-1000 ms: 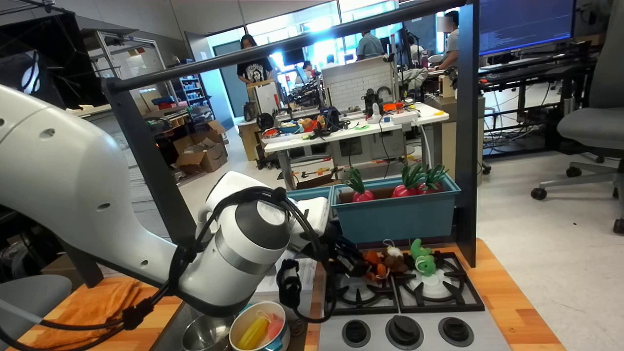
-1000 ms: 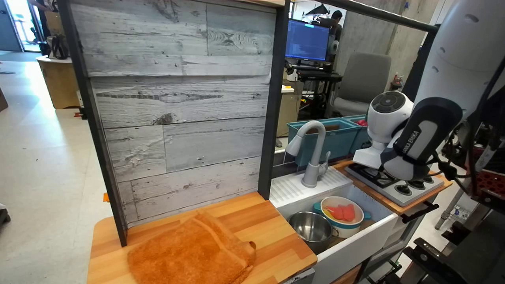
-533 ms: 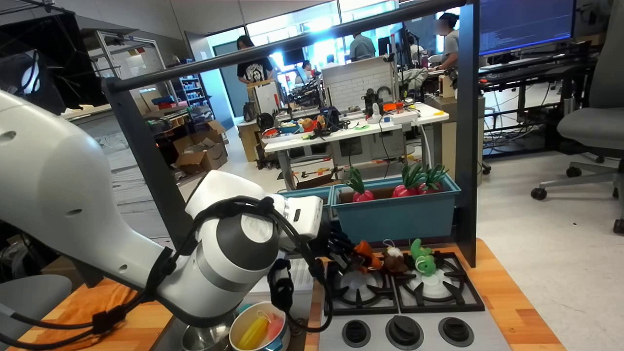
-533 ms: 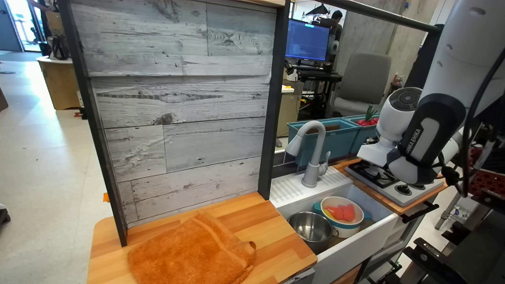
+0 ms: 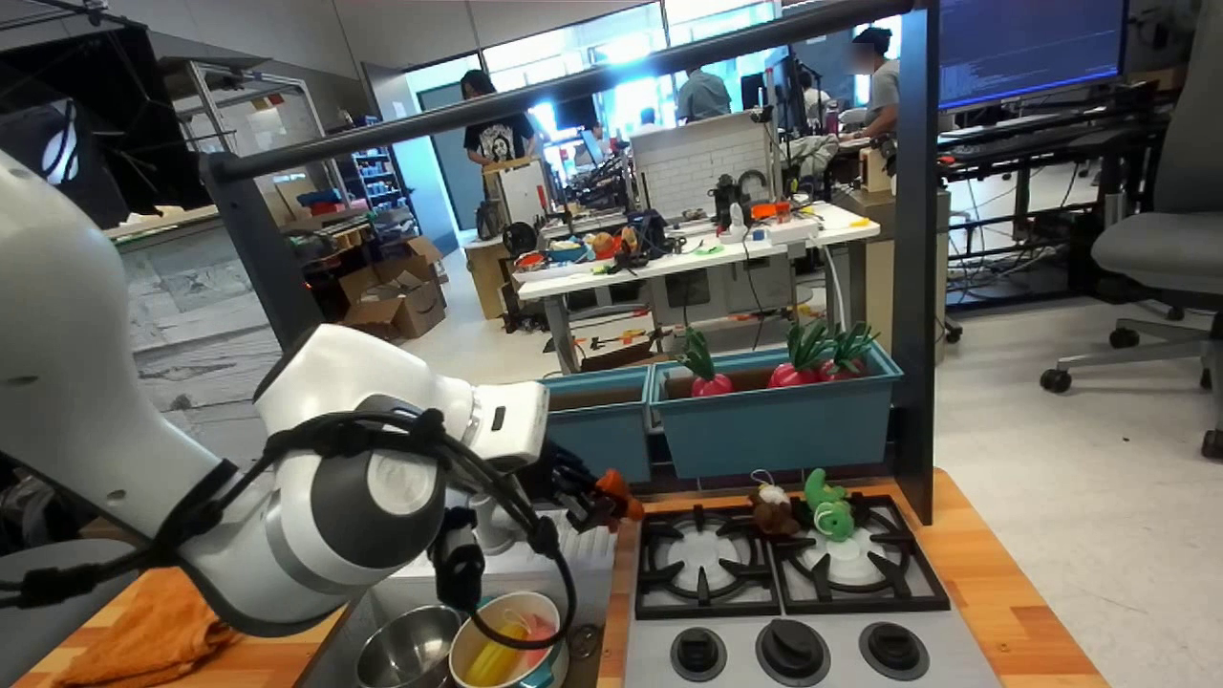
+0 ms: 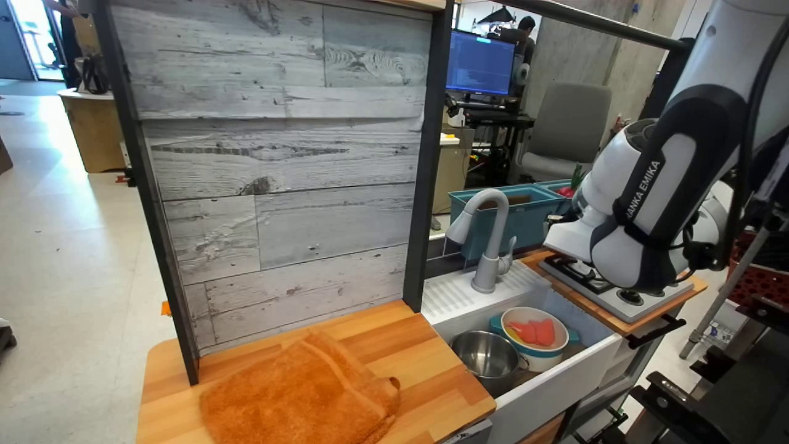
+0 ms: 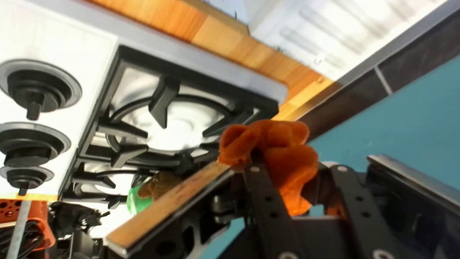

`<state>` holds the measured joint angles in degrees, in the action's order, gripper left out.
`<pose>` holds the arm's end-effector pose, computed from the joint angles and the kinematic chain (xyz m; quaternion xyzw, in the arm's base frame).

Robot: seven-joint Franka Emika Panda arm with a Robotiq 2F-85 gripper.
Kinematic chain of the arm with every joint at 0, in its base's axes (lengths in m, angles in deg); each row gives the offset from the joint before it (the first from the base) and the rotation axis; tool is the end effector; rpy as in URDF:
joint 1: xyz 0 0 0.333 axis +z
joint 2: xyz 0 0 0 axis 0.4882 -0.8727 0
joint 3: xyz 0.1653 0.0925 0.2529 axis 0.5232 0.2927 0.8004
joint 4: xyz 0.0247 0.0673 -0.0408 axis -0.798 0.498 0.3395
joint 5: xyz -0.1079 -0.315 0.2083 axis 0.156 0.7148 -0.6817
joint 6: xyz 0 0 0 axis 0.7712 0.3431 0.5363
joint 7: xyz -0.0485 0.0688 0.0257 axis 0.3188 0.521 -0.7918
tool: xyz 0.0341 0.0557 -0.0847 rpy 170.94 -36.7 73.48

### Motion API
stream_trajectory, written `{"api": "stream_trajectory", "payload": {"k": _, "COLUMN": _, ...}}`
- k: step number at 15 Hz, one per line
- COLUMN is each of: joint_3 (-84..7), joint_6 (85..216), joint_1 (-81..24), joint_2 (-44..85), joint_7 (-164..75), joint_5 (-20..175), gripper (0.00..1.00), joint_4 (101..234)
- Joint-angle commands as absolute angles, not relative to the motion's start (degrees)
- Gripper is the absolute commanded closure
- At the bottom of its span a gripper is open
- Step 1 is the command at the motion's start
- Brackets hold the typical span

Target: Pick the objects on the counter and the stove and put them in the pots in the sink, then wipe the counter with the cloth

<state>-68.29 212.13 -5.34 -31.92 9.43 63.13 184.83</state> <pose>0.5888 -0.1150 0.0182 0.8358 -0.4292 0.3257 0.1061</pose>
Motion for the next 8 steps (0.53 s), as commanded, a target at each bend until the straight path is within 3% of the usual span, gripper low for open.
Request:
{"api": "stream_trajectory", "payload": {"k": 1, "joint_3": -60.7, "joint_6": 212.0, "joint_1": -8.2, "joint_2": -25.1, "joint_7": -2.3, "joint_5": 61.3, "gripper": 0.95, "joint_4": 190.3}}
{"api": "stream_trajectory", "payload": {"k": 5, "joint_3": -55.1, "joint_6": 208.7, "joint_1": -10.2, "joint_2": -22.9, "joint_7": -9.8, "joint_5": 59.3, "gripper": 0.95, "joint_4": 192.1}}
{"api": "stream_trajectory", "payload": {"k": 8, "joint_3": -50.5, "joint_6": 213.5, "joint_1": -12.1, "joint_2": -22.5, "joint_7": -13.1, "joint_5": 57.1, "gripper": 0.95, "joint_4": 193.2}}
